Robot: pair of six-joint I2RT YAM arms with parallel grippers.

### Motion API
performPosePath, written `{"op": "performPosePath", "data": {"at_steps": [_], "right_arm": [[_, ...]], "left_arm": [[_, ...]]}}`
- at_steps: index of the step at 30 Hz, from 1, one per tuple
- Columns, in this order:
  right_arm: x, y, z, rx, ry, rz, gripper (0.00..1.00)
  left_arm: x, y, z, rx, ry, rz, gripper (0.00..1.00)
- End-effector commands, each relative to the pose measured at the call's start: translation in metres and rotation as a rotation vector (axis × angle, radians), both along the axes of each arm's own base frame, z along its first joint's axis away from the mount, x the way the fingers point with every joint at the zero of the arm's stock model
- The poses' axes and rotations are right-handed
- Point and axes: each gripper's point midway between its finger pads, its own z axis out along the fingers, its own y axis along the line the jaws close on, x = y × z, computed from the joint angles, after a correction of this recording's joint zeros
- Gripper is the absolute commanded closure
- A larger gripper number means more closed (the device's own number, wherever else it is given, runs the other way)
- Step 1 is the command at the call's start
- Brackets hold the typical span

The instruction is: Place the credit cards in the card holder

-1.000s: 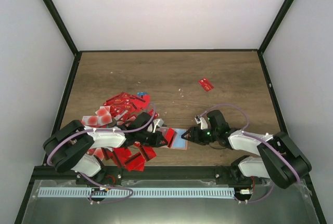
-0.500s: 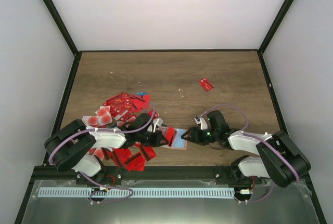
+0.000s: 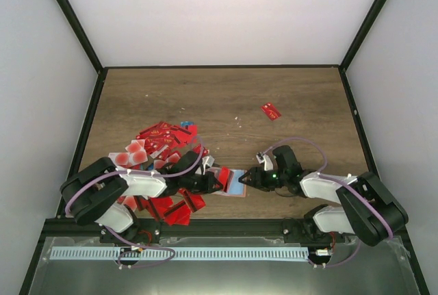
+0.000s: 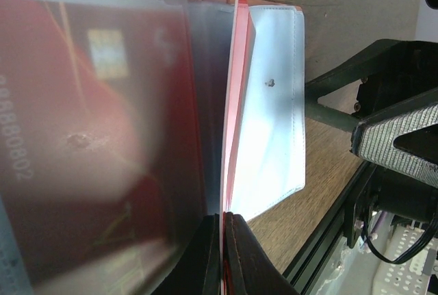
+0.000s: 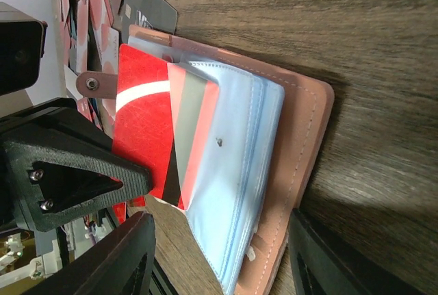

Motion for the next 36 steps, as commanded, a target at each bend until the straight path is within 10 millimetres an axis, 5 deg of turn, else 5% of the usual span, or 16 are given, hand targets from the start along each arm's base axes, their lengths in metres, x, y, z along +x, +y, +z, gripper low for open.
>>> {"op": "performPosePath", "data": {"at_steps": [1, 13, 26, 33, 36], "right_arm": [[-0.010, -0.006, -0.013, -0.020, 0.047, -0.001, 0.45], [-0.012, -0.006, -0.014, -0.017, 0.051, -0.002, 0.45], [-0.009, -0.006, -0.011, -0.020, 0.040, -0.006, 0.45], [-0.005, -0.005, -0.006, -0.022, 0.027, -0.006, 0.45], [-0.004, -0.004, -0.005, -0.022, 0.027, -0.007, 0.45]], "left_arm": [[-0.004, 0.004, -0.016, 0.042, 0.032, 0.024, 0.96], [-0.014, -0.008, -0.017, 0.046, 0.061, 0.007, 0.95], [-0.023, 0.012, -0.011, 0.238, 0.019, -0.031, 0.57], [-0.022, 0.017, 0.008, 0.288, -0.007, -0.049, 0.43], [-0.020, 0.017, 0.021, 0.286, -0.027, -0.049, 0.29]]}}
